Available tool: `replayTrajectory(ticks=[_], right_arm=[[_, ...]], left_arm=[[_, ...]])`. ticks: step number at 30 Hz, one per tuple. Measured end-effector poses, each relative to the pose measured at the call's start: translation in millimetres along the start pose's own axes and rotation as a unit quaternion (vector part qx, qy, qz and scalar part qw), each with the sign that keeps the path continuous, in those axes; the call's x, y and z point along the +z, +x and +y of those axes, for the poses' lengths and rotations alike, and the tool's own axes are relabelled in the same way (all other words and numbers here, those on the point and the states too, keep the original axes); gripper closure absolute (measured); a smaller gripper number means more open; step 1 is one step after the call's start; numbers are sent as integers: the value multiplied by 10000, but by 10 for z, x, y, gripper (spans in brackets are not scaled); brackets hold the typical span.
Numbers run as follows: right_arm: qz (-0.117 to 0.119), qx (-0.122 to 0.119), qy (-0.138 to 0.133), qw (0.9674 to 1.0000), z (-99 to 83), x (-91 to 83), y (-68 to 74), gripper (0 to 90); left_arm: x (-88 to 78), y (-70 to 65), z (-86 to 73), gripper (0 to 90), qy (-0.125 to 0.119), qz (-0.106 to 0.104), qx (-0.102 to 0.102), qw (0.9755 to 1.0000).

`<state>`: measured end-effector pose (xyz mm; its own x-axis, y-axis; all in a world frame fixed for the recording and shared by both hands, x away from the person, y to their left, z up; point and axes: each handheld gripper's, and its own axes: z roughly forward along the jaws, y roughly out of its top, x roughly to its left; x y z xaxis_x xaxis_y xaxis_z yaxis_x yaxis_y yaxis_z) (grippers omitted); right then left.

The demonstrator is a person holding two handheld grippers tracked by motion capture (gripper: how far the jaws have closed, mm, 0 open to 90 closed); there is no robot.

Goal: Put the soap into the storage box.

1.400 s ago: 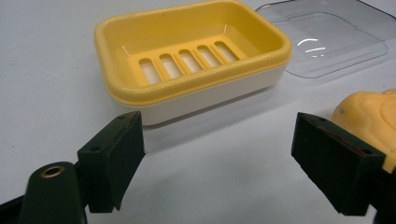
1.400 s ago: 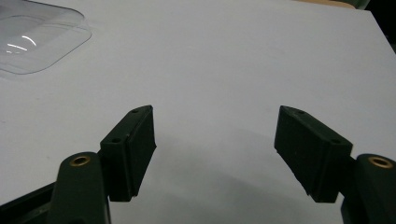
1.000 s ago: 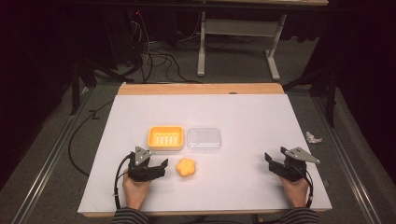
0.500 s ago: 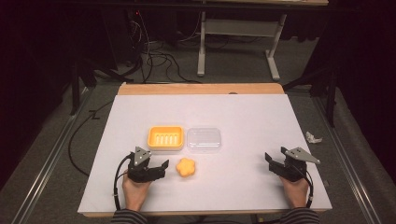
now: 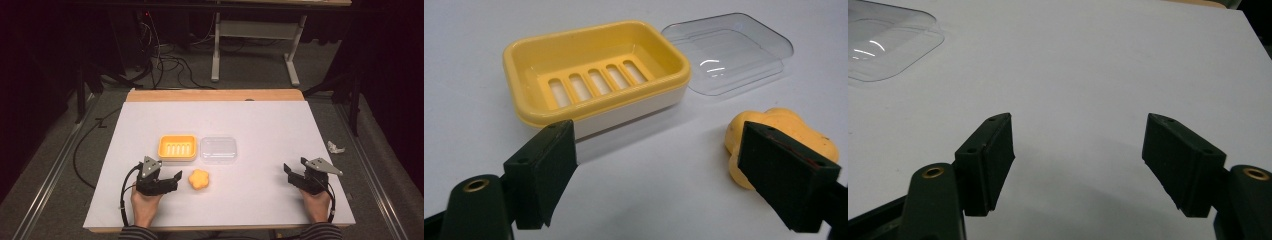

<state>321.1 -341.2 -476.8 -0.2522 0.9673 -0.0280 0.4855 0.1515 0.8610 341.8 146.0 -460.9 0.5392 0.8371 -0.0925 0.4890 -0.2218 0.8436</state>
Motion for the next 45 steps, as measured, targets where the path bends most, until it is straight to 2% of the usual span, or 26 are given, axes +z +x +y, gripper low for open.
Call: replayTrajectory(ticks=[14, 29, 37, 41, 45], right_arm=[[3, 14, -3, 10000, -1, 0, -4, 293], [-3, 12, -13, 10000, -2, -3, -3, 293], [0, 6, -24, 10000, -2, -3, -5, 292], [2, 10, -11, 10000, -1, -3, -3, 292], [0, 14, -22, 10000, -2, -3, -3, 292]], left_arm=[[0, -118, 87, 159, 79, -184, 118, 9997], [16, -260, 176, 154, 60, -391, 292, 9988], [41, -331, 206, 151, 180, -500, 404, 9978], [70, -377, 210, 151, 198, -564, 398, 9974], [118, -417, 214, 149, 333, -646, 443, 9964]])
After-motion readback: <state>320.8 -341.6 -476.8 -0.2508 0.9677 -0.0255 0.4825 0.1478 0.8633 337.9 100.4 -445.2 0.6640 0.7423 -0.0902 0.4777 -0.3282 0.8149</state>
